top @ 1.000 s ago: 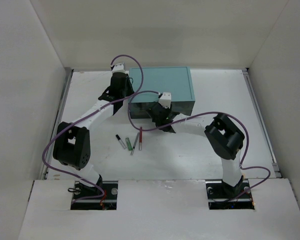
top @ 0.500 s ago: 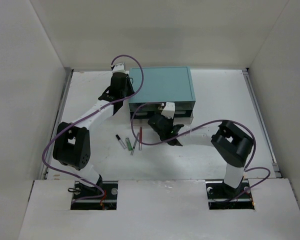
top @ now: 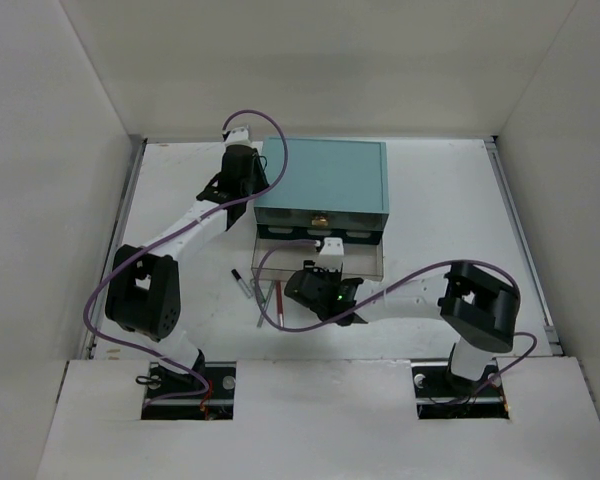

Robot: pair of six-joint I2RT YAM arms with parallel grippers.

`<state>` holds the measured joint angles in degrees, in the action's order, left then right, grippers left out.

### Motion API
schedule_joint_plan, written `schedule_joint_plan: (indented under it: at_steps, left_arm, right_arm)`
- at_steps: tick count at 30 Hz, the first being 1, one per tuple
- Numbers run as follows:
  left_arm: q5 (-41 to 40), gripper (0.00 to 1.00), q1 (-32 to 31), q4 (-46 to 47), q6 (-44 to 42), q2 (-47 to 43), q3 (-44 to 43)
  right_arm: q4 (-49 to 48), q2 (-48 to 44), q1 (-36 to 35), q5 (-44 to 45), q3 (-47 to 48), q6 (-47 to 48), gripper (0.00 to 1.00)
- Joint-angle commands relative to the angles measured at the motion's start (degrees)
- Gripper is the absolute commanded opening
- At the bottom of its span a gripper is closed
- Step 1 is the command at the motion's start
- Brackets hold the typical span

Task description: Organize the makeup

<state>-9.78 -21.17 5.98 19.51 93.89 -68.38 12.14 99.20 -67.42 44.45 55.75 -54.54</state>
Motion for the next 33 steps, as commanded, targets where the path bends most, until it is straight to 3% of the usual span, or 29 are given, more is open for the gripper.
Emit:
schedule_joint_plan:
  at_steps: [1,5,7,9,15,18,24,33]
  left_arm:
    - [1.08,0.08,-0.85,-11.95,-1.31,1.74,2.81]
    - [1.08,0.08,-0.93,-11.95,-1.31,2.18,2.64]
    - [1.08,0.08,-1.11,-11.95,-1.31,2.18,2.64]
    - [1.08,0.08,-1.29,-11.95,-1.23,2.18,2.55]
    - [1.08,0.08,-1.37,-11.95,-1.23,2.35,2.46]
    - [1.25,0.08,-1.46,-11.95,-1.23,2.62,2.2]
    - [2.31,0.08,-1.99,-11.95,-1.23,4.37,1.23]
    - [2.22,0.08,-2.25,-12.13,-1.14,4.9,0.97]
  right_arm:
    - [7.72,-1.72,-2.94,-8.15,1.21,-3.55,0.2]
    - [7.9,-3.04,-2.94,-6.39,0.77,-2.24,0.43]
    - [8.42,-4.27,-2.94,-6.48,0.51,-1.8,0.67]
    - [8.86,-6.11,-3.02,-6.91,-0.37,-2.14,0.79]
    - [17.37,-9.46,-6.89,-7.27,-2.48,-7.4,0.99]
    - [18.01,-9.29,-9.87,-7.53,-4.5,-4.8,1.0]
    - [12.31,-6.47,-18.31,-10.16,-5.82,12.15,1.0]
    - [-3.97,-17.8,-15.6,-25.1,-15.92,17.98,0.9]
